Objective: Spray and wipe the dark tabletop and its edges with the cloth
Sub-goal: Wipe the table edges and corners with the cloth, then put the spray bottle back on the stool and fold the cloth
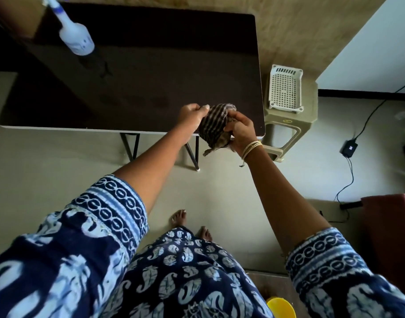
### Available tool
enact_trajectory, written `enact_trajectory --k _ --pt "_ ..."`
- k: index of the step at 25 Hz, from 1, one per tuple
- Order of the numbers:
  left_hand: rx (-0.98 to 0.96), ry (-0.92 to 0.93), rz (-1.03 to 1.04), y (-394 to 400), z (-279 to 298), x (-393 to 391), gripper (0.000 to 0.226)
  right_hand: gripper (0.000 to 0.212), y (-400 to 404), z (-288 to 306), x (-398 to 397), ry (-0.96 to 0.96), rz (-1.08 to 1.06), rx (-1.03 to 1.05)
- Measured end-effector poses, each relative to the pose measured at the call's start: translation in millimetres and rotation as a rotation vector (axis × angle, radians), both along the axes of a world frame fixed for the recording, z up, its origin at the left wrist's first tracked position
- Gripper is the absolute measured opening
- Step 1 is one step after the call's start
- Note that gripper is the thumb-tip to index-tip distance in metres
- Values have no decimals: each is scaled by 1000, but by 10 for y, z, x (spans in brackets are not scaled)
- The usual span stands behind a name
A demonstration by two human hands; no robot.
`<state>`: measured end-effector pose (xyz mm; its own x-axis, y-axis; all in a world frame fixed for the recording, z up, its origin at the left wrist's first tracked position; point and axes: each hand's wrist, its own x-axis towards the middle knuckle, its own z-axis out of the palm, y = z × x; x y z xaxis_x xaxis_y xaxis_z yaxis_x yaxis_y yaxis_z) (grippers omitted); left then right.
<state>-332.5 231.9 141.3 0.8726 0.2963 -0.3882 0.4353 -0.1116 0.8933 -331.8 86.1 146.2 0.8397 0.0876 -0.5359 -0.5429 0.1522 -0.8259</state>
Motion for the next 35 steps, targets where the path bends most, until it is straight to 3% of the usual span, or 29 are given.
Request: enact_trajectory --k 4,6,9,14,20,25,31,35 --pt "44 -81 119 228 48 42 44 50 209 57 152 -22 -121 -40" --pt "137 -108 197 392 45 53 46 45 328 33 275 -52 -138 -156" --pt "277 -69 328 717 7 45 45 38 599 23 459 -92 -2 -408" --pt "289 -32 354 1220 -226 199 38 25 1063 -23 877 -113 235 -748" --pt "296 147 302 1760 -570 676 45 29 1693 -235 1388 -74 340 -873" --pt "257 295 144 2171 -687 1045 33 30 1956 -359 1739 -29 366 -972" --pt "204 276 243 2878 -540 1294 27 43 2489 -299 2121 -7 353 -1041" --pt "182 273 372 3464 -464 1407 33 39 3210 -297 2332 -70 451 -984"
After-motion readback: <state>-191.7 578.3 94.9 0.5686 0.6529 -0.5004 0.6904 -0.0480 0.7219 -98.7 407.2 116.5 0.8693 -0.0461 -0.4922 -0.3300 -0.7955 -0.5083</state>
